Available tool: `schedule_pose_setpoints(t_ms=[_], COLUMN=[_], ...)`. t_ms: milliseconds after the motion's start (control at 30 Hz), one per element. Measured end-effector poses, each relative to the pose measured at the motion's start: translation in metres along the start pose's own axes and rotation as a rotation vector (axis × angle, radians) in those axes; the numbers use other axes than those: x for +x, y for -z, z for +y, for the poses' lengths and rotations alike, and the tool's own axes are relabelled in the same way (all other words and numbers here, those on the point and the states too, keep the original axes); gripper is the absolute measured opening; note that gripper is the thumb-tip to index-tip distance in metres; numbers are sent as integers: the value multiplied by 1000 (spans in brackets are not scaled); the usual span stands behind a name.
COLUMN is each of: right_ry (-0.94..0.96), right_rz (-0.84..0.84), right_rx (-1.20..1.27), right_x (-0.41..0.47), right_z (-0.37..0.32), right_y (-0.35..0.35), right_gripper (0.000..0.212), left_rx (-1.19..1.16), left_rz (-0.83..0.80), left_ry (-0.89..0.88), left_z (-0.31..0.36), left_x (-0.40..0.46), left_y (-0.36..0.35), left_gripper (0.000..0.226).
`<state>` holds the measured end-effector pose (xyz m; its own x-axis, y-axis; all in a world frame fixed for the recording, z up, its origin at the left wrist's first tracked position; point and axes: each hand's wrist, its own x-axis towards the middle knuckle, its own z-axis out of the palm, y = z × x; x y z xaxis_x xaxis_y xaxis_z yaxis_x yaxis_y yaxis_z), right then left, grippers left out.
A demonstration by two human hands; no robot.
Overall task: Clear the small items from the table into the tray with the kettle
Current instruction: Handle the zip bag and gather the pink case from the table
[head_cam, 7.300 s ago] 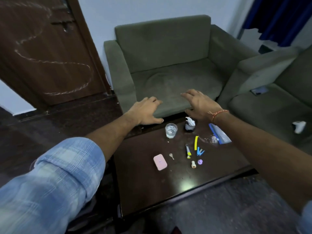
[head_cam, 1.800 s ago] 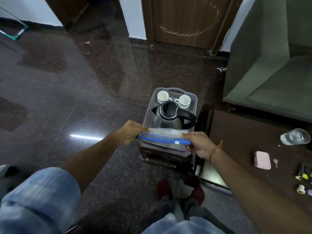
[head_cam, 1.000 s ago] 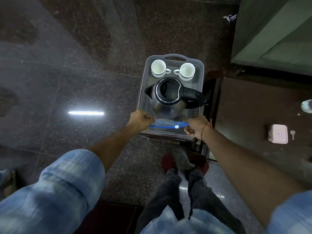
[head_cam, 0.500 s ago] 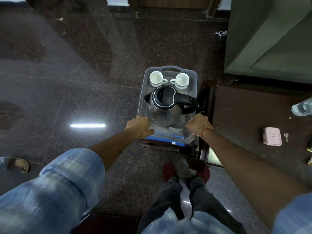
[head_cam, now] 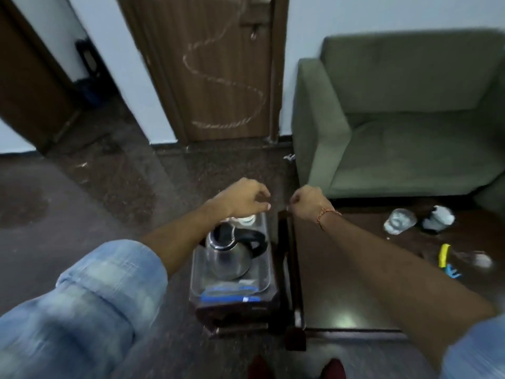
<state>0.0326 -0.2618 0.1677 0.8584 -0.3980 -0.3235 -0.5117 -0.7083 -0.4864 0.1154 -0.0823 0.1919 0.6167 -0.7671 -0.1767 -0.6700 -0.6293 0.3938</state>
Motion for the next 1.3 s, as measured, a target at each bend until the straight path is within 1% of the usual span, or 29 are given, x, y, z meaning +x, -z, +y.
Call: schedule_pose_setpoints(t_ms=[100, 233, 300, 400, 467, 633, 767, 867, 1000, 1167, 1300], right_ry=[58, 135, 156, 189, 199, 174, 102, 39, -25, -82, -121], right_rz=[134, 316, 419, 550, 607, 689, 721, 721, 712, 686, 636], right_rx=[-22, -71, -99, -142, -164, -212, -209, -189, -160, -142, -121], right_x=[-11, -30, -43, -66, -81, -116, -133, -137, -128, -95, -62], right_z=[5, 32, 52, 89, 119, 198, 255, 293, 332, 360, 379], right_y=[73, 163, 203, 258, 289, 354, 386, 399, 406, 407, 393], right_gripper=[28, 53, 59, 62, 64, 67, 69, 70, 70, 71, 71], left_rx=[91, 269, 324, 333, 340, 372, 380, 372, 348, 288, 240], left_rz=[139, 246, 308, 393, 421, 448, 456, 430, 378, 300, 227], left_ry=[-127, -268, -323, -368, -406, -455, -487, -489, -505, -532, -532], left_z=[48, 126, 167, 233, 280, 388, 450, 479, 499, 502, 490], left_x=[32, 68, 84, 107, 121, 159, 186, 204, 234, 280, 314], left_y=[42, 82, 95, 105, 107, 95, 76, 60, 39, 9, -23], left_gripper=[52, 75, 81, 86, 87, 89, 89, 89, 88, 87, 87])
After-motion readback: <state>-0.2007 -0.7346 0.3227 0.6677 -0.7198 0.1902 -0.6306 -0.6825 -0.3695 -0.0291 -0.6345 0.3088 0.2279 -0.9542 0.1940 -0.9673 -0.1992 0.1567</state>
